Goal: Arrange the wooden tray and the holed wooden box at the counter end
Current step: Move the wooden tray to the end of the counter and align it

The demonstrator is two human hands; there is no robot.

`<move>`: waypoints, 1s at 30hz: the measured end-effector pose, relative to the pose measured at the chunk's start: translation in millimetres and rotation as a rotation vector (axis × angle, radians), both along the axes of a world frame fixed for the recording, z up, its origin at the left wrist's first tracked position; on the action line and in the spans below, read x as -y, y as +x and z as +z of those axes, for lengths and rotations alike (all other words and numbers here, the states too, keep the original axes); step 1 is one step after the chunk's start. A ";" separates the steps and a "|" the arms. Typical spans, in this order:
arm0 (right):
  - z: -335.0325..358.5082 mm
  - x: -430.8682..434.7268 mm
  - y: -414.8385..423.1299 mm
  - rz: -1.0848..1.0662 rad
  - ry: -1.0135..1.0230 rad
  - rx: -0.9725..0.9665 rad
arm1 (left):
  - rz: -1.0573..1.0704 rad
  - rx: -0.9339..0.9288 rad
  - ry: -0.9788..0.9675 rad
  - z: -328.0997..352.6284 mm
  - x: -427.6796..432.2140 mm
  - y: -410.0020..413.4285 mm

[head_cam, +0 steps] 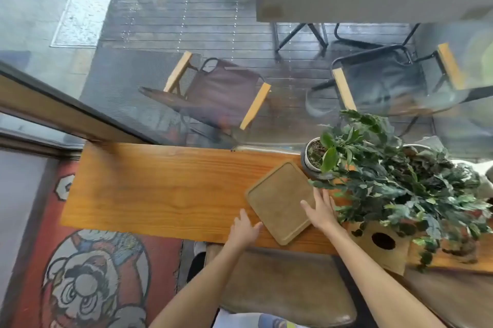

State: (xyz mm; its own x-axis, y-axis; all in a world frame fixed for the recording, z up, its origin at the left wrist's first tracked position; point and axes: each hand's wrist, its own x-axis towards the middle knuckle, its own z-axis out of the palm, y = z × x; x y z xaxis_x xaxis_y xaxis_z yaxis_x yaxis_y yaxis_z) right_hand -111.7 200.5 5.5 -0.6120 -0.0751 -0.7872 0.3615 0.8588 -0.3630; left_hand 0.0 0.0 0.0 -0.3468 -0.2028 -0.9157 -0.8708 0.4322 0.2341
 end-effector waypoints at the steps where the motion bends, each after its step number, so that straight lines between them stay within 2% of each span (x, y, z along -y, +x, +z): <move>1: -4.5 0.3 0.4 -0.023 0.001 -0.018 | 0.019 0.002 0.003 -8.1 -1.6 1.7; 6: -11.0 9.6 -5.4 -0.123 0.082 -0.026 | 0.131 0.004 0.086 -22.8 2.5 0.6; 9: -14.7 35.4 0.4 -0.078 0.104 0.064 | 0.336 -0.060 0.154 -26.8 25.7 3.8; 13: -18.4 98.7 25.8 0.007 0.043 0.167 | 0.680 -0.096 0.136 -22.0 85.7 19.4; 20: -4.1 230.7 81.5 0.055 -0.059 0.258 | 0.895 -0.122 0.040 -5.4 223.0 79.0; 23: -3.9 285.8 100.9 0.048 -0.089 0.281 | 0.877 -0.130 0.025 -0.4 282.5 101.0; 27: -5.1 357.0 130.5 -0.010 -0.152 0.264 | 0.751 -0.180 -0.040 -21.8 368.0 122.4; 30: -5.5 402.8 146.9 -0.079 -0.169 0.196 | 0.616 -0.220 -0.096 -5.6 408.6 110.7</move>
